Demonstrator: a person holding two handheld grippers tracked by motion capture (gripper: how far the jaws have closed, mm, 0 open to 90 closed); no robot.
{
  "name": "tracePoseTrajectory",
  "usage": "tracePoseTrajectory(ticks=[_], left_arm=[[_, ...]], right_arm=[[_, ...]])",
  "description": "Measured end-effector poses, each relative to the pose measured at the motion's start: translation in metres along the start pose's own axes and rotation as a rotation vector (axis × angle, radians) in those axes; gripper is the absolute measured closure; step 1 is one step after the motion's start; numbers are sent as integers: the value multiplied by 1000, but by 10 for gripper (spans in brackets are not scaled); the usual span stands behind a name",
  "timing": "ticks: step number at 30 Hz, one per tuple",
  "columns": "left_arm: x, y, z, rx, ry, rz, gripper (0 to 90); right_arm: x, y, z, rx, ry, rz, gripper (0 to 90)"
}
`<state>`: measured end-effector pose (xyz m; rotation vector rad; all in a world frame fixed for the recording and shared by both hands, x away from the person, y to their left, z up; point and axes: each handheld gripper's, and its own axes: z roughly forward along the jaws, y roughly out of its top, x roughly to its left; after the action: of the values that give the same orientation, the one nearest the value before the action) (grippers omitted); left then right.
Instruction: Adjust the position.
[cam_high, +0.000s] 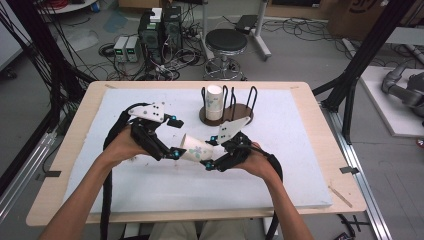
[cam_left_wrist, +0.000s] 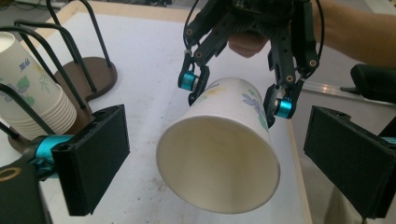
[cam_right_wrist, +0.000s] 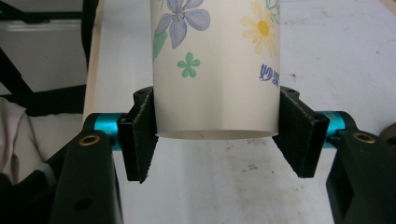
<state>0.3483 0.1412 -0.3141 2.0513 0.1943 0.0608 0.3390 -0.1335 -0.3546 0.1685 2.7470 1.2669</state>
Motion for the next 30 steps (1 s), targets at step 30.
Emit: tracePoseTrajectory(ticks=[30], left_arm=[[0, -46, -4, -138, 12, -66, 68]], right_arm=[[4, -27, 1, -229, -32, 101, 370]])
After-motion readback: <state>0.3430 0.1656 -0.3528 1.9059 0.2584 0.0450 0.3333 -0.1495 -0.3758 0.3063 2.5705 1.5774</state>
